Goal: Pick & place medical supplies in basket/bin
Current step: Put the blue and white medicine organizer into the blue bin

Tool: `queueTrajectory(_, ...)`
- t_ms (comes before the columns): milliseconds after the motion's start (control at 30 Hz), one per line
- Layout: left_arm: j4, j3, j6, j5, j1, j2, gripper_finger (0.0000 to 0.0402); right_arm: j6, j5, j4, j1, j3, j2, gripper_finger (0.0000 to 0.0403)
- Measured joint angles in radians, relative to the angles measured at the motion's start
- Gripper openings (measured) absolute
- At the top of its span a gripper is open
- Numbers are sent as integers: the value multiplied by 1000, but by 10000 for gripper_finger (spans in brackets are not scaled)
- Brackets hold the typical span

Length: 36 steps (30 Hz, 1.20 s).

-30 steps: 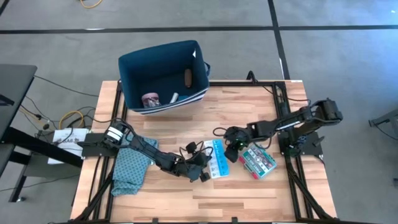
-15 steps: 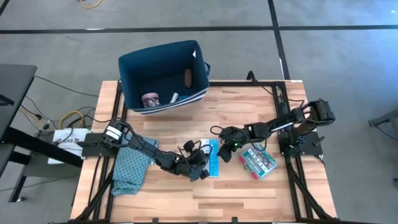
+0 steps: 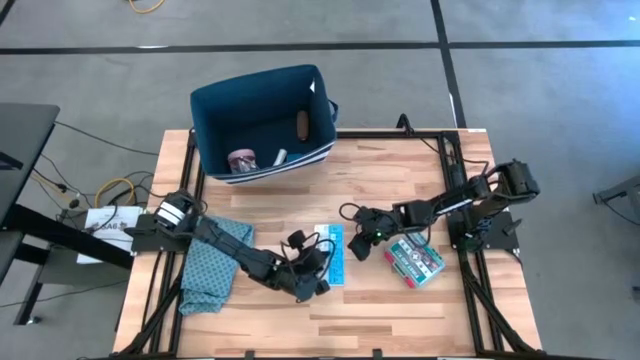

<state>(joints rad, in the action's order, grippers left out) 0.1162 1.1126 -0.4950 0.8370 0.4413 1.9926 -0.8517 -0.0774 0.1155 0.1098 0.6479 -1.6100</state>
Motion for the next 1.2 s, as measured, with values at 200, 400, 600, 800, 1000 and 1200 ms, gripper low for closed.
queueTrajectory(200,-14,1,-38,42,38,-9,0,-75,26,58,79,0,0,159)
queueTrajectory(400,-158,1,-195,61,59,-9,0,-111,115,48,178,2,1,159)
queueTrajectory(600,-163,1,-226,16,68,7,0,-118,197,-5,232,2,1,159)
queueTrajectory(800,-118,4,-255,27,74,58,0,-142,248,92,229,2,1,159)
queueTrajectory(1000,-91,6,-275,42,74,82,0,-255,248,148,208,2,-58,159)
queueTrajectory(1200,-82,4,-272,40,77,88,0,-309,243,263,195,3,-147,159)
